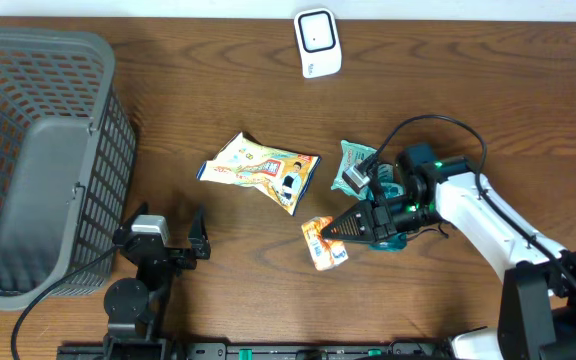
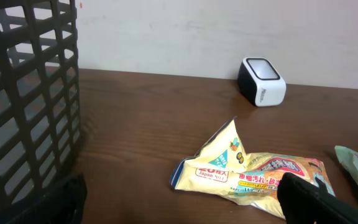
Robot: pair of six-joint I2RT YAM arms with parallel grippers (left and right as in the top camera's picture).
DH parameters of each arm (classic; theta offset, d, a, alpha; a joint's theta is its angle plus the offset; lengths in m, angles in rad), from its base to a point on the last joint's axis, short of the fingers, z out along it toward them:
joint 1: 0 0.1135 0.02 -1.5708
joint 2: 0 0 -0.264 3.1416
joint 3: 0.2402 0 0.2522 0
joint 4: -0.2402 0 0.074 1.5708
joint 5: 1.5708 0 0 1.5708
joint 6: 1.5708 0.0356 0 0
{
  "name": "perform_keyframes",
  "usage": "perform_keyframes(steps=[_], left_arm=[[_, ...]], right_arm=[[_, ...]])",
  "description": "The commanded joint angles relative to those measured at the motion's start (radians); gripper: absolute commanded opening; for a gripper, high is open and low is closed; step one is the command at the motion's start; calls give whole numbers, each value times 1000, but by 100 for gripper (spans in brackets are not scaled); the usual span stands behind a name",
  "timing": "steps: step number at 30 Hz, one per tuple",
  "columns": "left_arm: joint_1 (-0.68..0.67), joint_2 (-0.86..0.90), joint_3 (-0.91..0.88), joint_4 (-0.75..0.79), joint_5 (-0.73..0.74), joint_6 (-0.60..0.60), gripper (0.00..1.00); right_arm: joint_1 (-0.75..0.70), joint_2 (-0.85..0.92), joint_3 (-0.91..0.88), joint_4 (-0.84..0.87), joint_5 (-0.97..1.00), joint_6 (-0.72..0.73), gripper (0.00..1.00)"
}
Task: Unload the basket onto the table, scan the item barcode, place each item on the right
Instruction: 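Lift the orange box and hold it over the white scanner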
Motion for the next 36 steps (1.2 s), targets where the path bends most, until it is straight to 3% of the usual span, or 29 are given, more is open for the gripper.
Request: perform_keyframes(steps=[1, 14, 18, 21, 26, 31, 36], left_arm=[[-3, -2, -24, -19, 10, 14, 98], [-3, -2, -24, -19, 10, 14, 98], [-3, -2, -24, -19, 10, 14, 98], [-3, -2, -24, -19, 10, 14, 98], [-3, -2, -24, -19, 10, 14, 98], [-3, -2, -24, -19, 10, 14, 98], [-3, -2, -24, -19, 10, 14, 98]], right_arm=[[-6, -25, 2, -5, -31, -26, 1], [-7, -26, 2, -17, -24, -27, 1], [-8, -26, 2, 58, 91, -79, 2], [-8, -26, 17, 152, 229, 93, 2], [-6, -36, 143, 236, 638, 402, 2], [-3, -38, 288, 309, 1038, 456, 1], [-3, -27, 301, 546, 1375, 447, 1]])
